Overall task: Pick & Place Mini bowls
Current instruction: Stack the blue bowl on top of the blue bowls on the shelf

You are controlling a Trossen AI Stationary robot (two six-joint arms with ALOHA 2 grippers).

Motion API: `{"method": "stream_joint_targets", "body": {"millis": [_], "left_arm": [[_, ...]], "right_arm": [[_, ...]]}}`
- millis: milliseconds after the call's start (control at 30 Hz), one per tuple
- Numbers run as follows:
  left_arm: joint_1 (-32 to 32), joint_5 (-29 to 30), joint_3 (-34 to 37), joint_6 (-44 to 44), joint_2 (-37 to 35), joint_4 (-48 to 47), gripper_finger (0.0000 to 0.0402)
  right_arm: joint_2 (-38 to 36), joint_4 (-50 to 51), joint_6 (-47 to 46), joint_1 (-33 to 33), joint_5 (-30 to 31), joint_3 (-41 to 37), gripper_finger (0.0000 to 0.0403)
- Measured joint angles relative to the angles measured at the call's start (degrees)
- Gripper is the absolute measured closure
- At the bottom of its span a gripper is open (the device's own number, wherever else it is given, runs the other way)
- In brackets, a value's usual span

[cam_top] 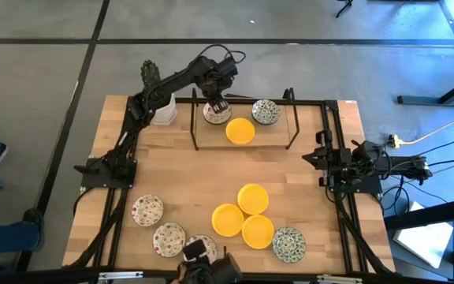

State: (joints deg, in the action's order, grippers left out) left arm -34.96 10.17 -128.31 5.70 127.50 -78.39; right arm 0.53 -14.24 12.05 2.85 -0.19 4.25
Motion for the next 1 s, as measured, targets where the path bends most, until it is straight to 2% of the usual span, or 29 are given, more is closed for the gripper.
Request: {"method": "stream_joint_targets", "body": {"millis": [200,300,433,567,733,900,1000], "left_arm": [[4.55,4.13,0.06,9.27,-0.48,-4.26,0.0265],[7.05,2.17,0.06,14.95,-0.48,-5.55,0.0267],[9.11,9.31,0.06,20.99,-0.48,-6.08,0.0272],[8.93,6.84,0.06,26.00,-0.48,-6.32,0.0281],[6.06,3.87,0.06,23.73,-0.48,-5.81,0.0298],[2.13,3.30,0.35,13.02,-0.53,0.21,0.0315],[1.86,5.20,0.54,11.72,-0.55,1.26,0.0331]], "right_arm": [[-0.01,-0.02,0.00,0.02,0.00,0.00,0.0389],[-0.02,-0.02,0.00,0.02,0.02,0.00,0.0389],[-0.02,-0.02,0.00,0.01,0.02,0.00,0.0389],[-0.02,-0.02,0.00,0.02,0.02,0.00,0.0389],[0.00,-0.02,0.00,0.01,0.02,0.00,0.0389],[-0.02,-0.02,0.00,0.01,0.02,0.00,0.0389],[-0.01,0.00,0.00,0.01,0.00,0.00,0.0389]]}}
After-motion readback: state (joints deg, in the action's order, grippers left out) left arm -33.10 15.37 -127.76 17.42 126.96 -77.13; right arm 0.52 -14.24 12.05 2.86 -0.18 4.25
